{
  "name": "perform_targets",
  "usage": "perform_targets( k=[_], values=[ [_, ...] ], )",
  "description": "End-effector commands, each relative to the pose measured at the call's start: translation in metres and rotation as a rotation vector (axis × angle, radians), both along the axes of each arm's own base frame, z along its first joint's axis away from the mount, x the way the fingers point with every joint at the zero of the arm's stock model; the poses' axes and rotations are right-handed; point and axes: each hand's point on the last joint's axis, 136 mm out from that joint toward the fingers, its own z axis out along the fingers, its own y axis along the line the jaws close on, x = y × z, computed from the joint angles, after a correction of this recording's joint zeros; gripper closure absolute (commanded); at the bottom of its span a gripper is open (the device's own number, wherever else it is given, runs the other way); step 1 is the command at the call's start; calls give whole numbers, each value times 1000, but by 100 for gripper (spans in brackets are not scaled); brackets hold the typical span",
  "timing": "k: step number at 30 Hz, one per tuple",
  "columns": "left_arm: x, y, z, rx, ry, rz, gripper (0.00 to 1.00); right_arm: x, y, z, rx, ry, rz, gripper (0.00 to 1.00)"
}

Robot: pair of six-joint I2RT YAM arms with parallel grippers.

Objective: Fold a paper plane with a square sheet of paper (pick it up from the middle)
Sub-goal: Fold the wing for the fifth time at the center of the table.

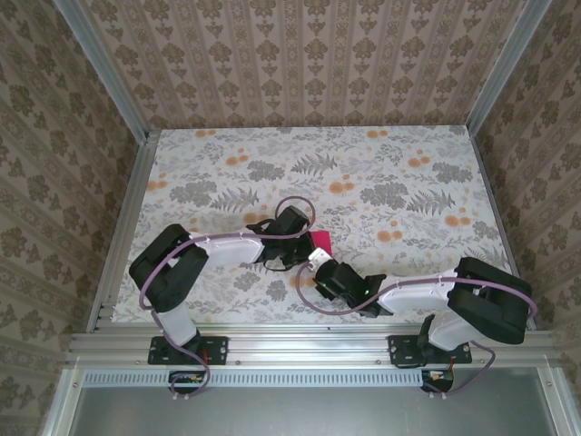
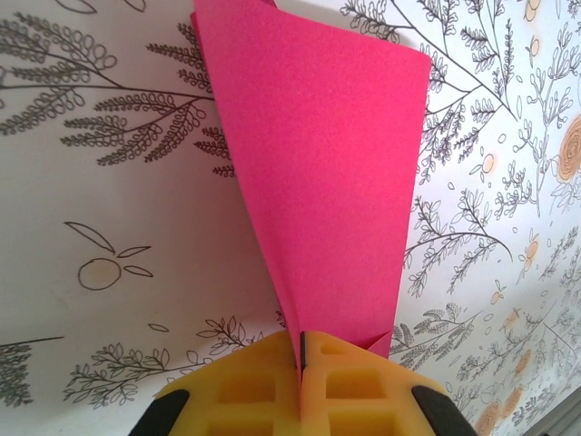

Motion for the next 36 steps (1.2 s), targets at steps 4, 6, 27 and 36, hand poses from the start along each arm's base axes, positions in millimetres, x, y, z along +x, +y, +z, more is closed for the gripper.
perform_targets(
  k=[4, 6, 27, 36],
  values=[
    [1, -3, 3, -4, -4, -21, 94, 6, 1, -2, -28, -19, -22, 76],
    [1, -3, 3, -4, -4, -22, 94, 7, -1, -2, -27, -24, -35, 80],
    [10, 29, 28, 24, -99, 65, 42, 4, 2, 2, 463, 198, -148, 100],
    [10, 30, 39, 23, -150, 38, 42, 15, 2, 7, 778, 383, -229, 100]
  ],
)
